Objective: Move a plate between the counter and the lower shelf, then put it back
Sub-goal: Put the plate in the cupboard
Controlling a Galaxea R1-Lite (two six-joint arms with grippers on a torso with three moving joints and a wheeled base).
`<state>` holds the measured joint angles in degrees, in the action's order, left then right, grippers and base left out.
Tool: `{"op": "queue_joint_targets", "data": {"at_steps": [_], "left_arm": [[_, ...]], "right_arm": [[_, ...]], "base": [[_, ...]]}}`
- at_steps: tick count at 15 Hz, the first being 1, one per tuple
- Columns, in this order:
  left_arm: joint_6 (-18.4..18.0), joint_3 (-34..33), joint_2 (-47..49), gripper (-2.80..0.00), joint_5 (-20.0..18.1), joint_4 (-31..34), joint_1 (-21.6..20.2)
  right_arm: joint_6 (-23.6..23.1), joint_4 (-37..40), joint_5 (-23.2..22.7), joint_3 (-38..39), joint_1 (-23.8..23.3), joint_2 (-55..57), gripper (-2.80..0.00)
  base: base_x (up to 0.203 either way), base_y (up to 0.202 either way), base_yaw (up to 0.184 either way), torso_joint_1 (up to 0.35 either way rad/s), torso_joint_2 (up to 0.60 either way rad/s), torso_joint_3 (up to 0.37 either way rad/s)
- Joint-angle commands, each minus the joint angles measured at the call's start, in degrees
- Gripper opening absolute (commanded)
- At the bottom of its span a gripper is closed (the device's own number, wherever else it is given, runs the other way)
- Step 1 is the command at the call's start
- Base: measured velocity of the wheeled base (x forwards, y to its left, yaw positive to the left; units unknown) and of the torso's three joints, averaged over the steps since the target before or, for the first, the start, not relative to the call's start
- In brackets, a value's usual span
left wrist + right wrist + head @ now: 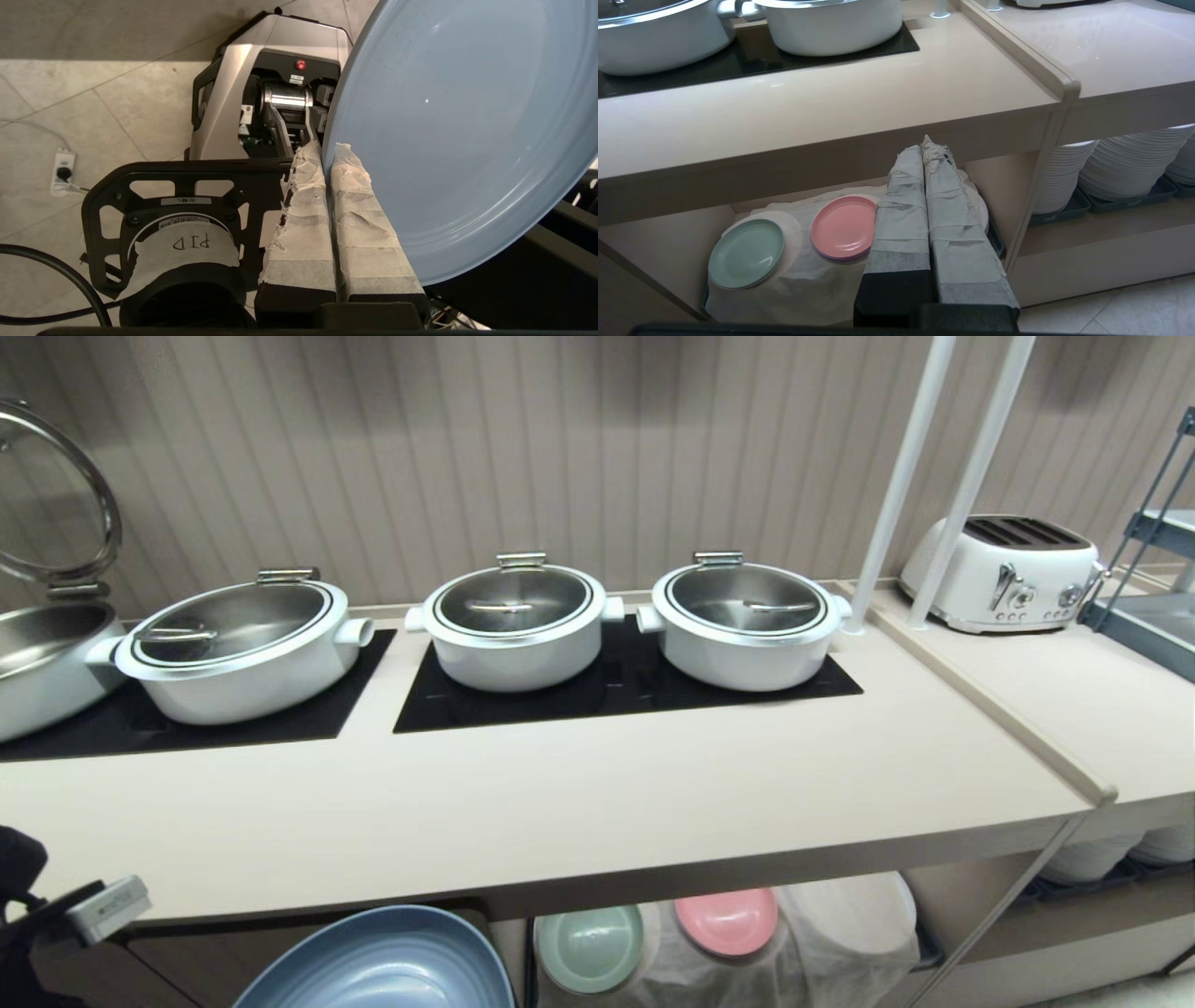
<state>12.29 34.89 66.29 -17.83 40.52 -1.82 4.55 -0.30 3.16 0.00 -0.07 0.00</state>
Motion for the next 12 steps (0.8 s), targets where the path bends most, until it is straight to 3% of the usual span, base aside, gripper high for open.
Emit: {"op": "queue_joint_targets", "data": {"at_steps": [1,12], "left_arm": [[0.1,-0.1,-0.4,-2.8,-0.1,0.4,0.0],[0.3,-0.1,-2.4,-2.8,-0.1,0.6,1.8]], "right_arm": [[0.0,0.0,0.0,0.0,0.0,0.0,-2.8],[0.0,0.0,0.0,0.0,0.0,0.0,-2.8]], "base": [[0.0,-0.196,-0.002,-0.001,0.01,0.001],[0.0,-0.194,0.001,0.002,0.0,0.002]]}}
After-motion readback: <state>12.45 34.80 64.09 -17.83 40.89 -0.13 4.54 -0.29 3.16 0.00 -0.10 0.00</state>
